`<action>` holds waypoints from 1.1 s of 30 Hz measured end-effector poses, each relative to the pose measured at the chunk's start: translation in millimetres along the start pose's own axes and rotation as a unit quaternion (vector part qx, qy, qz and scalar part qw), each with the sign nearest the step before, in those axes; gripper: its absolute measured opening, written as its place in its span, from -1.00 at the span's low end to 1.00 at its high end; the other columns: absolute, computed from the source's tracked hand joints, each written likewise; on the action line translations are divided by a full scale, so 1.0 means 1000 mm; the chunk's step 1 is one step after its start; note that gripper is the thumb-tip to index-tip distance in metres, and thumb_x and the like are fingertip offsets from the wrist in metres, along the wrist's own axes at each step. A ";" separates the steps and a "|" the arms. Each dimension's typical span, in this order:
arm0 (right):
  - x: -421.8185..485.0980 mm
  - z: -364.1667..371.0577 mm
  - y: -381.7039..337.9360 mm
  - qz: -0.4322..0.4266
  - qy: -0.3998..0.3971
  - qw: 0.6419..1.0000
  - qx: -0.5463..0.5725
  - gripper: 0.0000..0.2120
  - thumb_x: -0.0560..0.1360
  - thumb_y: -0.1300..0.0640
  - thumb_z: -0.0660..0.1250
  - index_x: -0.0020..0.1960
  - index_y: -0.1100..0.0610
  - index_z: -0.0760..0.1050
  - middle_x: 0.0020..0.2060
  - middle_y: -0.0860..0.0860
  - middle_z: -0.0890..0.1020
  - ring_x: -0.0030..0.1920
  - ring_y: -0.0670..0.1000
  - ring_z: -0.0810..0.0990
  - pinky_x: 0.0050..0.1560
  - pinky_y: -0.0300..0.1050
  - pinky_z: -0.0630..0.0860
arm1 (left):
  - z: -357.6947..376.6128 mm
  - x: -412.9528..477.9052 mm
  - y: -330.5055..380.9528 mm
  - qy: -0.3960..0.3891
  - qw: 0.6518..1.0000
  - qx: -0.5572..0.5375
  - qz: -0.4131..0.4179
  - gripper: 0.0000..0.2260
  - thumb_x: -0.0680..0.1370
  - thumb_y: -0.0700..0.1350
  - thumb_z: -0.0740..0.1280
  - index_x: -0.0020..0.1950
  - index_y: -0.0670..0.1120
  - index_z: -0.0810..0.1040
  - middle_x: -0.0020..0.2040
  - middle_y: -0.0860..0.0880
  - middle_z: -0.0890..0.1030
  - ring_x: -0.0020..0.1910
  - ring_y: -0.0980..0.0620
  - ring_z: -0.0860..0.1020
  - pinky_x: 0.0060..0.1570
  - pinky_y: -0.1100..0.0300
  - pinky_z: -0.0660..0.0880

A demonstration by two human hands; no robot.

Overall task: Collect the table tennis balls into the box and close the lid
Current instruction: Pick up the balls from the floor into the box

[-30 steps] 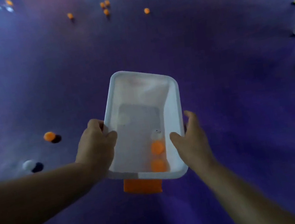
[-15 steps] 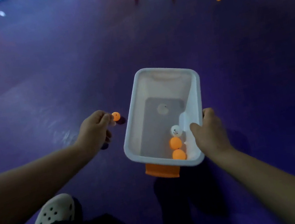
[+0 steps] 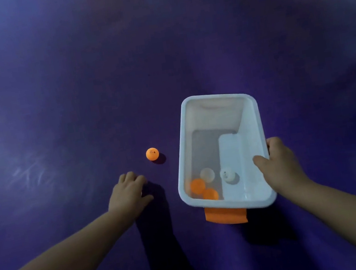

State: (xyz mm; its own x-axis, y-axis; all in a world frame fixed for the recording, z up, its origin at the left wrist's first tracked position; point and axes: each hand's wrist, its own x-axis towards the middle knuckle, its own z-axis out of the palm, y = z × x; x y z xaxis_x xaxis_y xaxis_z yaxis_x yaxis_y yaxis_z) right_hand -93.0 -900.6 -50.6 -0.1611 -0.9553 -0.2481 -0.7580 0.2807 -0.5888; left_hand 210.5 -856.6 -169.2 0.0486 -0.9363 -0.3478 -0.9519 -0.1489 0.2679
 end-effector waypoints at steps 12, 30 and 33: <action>-0.023 0.016 -0.022 0.053 0.045 0.998 0.005 -0.83 0.51 0.22 0.27 0.08 0.12 0.35 -0.10 -0.05 0.54 -0.10 0.04 0.54 -0.12 -0.01 0.51 | -0.030 0.065 0.014 0.065 0.988 -0.139 0.025 -0.61 0.52 -0.20 0.25 0.35 -0.02 0.33 0.21 -0.08 0.37 -0.08 -0.10 0.50 -0.30 0.08 0.40; 0.021 0.043 -0.067 -0.009 0.040 0.998 0.040 -0.84 0.50 0.24 0.26 0.03 0.10 0.33 -0.20 -0.16 0.49 -0.22 -0.10 0.49 -0.31 -0.18 0.38 | -0.132 0.071 0.101 0.148 0.877 -0.419 0.182 -0.78 0.54 0.03 0.26 0.15 0.01 0.44 0.00 0.13 0.52 -0.08 0.16 0.49 -0.09 0.19 0.45; 0.047 0.052 -0.080 -0.029 0.011 0.997 0.072 -0.85 0.51 0.25 0.25 0.02 0.09 0.33 -0.22 -0.19 0.47 -0.24 -0.19 0.47 -0.36 -0.27 0.35 | -0.140 0.086 0.092 0.209 0.918 -0.304 0.142 -0.69 0.54 0.01 0.25 0.27 0.01 0.45 0.20 0.04 0.52 0.19 0.00 0.43 0.20 0.01 0.39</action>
State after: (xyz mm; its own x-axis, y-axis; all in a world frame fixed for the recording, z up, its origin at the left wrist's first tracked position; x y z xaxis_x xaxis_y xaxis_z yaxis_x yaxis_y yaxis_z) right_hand -7.6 -963.4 -55.1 -0.1354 -0.9716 -0.1942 -0.6686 0.2342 -0.7058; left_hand 169.5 -995.3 -48.6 0.0573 -0.9862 0.1551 -0.6048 0.0893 0.7914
